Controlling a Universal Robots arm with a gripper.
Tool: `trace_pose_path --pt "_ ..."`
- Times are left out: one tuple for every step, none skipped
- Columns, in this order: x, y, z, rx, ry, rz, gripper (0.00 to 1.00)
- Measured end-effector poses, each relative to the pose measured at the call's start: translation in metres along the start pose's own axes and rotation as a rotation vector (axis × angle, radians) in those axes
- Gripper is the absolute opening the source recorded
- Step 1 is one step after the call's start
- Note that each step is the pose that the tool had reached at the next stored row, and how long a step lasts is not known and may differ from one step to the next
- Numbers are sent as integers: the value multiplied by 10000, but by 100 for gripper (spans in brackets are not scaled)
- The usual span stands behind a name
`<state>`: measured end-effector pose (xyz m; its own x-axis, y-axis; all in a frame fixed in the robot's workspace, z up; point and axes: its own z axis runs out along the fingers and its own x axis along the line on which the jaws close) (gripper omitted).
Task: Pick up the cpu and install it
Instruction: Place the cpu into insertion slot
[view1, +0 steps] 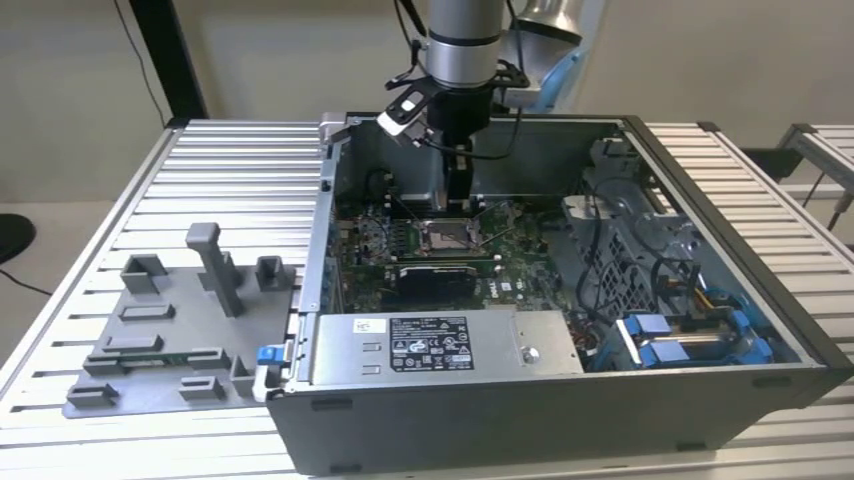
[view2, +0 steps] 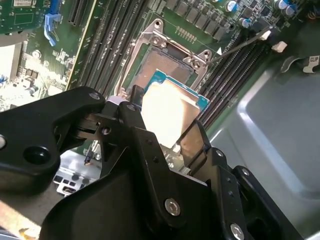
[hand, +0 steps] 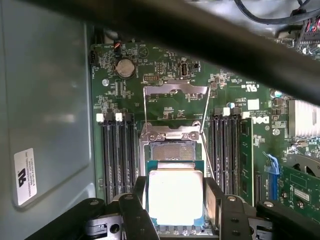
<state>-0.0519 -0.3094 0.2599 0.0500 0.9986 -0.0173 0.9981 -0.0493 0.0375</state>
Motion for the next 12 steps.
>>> trace_pose_path --pt "0 -1 15 0 0 0 0" --pt "1 -1 27 1 -1 0 0" --pt "1 -1 37 0 0 0 0" --pt "1 -2 44 1 -1 0 0" --pt "1 -2 50 1 -1 0 0" --pt "1 -2 57 0 0 0 0" --pt "1 -3 65 1 -1 0 0" --pt "2 -3 77 0 0 0 0" --pt "2 -3 90 0 0 0 0" --pt "2 -4 105 1 -1 0 0" --pt "2 -5 124 1 -1 0 0" --pt "3 -5 142 1 -1 0 0"
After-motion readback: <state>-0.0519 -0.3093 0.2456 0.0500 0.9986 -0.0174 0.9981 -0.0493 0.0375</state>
